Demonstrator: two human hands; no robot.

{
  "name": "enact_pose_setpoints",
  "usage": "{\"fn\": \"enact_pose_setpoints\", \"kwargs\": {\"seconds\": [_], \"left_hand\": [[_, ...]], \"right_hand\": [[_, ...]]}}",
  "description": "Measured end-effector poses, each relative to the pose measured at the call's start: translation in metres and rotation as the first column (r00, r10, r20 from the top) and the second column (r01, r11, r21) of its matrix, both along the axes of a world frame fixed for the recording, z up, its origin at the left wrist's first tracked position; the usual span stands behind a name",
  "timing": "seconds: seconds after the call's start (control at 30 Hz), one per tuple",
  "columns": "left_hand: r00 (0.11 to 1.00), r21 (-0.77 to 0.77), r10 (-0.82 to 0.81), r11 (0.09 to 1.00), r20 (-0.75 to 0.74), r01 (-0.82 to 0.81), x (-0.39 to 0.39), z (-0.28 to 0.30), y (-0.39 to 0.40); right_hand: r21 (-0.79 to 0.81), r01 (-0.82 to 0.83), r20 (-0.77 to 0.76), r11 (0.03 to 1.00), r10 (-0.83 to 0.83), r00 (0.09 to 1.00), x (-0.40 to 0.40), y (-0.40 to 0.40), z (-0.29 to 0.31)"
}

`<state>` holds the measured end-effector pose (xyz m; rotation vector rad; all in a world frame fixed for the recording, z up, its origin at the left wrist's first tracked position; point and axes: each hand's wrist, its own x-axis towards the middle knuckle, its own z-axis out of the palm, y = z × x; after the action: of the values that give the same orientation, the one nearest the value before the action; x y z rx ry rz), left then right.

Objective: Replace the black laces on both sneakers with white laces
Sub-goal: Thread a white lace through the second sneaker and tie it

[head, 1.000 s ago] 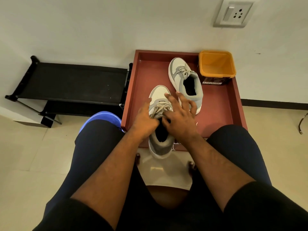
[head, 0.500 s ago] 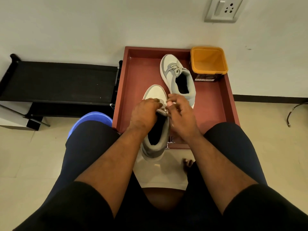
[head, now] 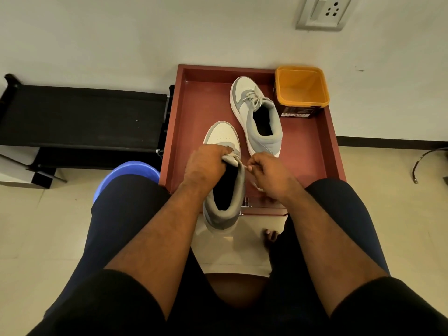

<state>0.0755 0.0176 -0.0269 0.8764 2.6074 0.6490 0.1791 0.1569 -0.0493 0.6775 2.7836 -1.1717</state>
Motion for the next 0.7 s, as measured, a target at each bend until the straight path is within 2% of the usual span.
{"fn": "enact_pose_setpoints", "kwargs": {"seconds": [0.1, 0.23, 0.27, 0.37, 0.43, 0.5, 0.57, 0.63, 0.7], "left_hand": [[0.998, 0.025, 0.059, 0.998, 0.012, -0.06, 0.0, -0.002, -0.003], [0.993, 0.048, 0.116, 0.992, 0.015, -0.116, 0.002, -0.005, -0.001], [0.992, 0.046, 0.125, 0.991, 0.009, -0.126, 0.001, -0.005, -0.001], [0.992, 0.006, 0.118, 0.993, -0.039, -0.118, 0.002, -0.005, -0.002], [0.993, 0.03, 0.111, 0.994, -0.041, -0.109, 0.003, -0.006, -0.003], [0.997, 0.054, 0.054, 0.997, -0.046, -0.052, 0.002, -0.007, -0.002], [0.984, -0.035, -0.131, 0.991, -0.117, 0.127, 0.0, -0.01, 0.003], [0.95, -0.154, -0.278, 0.954, -0.145, 0.256, -0.004, -0.011, 0.009], [0.956, -0.179, -0.267, 0.953, -0.122, 0.244, -0.006, -0.011, 0.012]], "right_hand": [[0.164, -0.06, 0.09, 0.985, 0.046, 0.995, 0.002, 0.005, 0.003], [0.249, -0.091, 0.169, 0.964, 0.049, 0.984, -0.002, 0.006, 0.002], [0.199, -0.08, 0.123, 0.977, 0.056, 0.991, -0.002, 0.004, 0.001], [-0.179, 0.063, -0.105, 0.982, -0.083, 0.991, -0.003, -0.004, 0.008], [-0.263, 0.081, -0.167, 0.961, -0.128, 0.978, -0.006, -0.009, 0.015], [-0.234, 0.062, -0.165, 0.97, -0.102, 0.981, -0.008, -0.013, 0.015], [-0.268, 0.072, -0.143, 0.961, -0.114, 0.983, -0.009, -0.014, 0.013], [-0.396, 0.079, -0.127, 0.915, -0.14, 0.982, -0.008, -0.011, 0.012], [-0.545, 0.14, -0.062, 0.827, -0.206, 0.977, -0.007, -0.005, 0.014]]}}
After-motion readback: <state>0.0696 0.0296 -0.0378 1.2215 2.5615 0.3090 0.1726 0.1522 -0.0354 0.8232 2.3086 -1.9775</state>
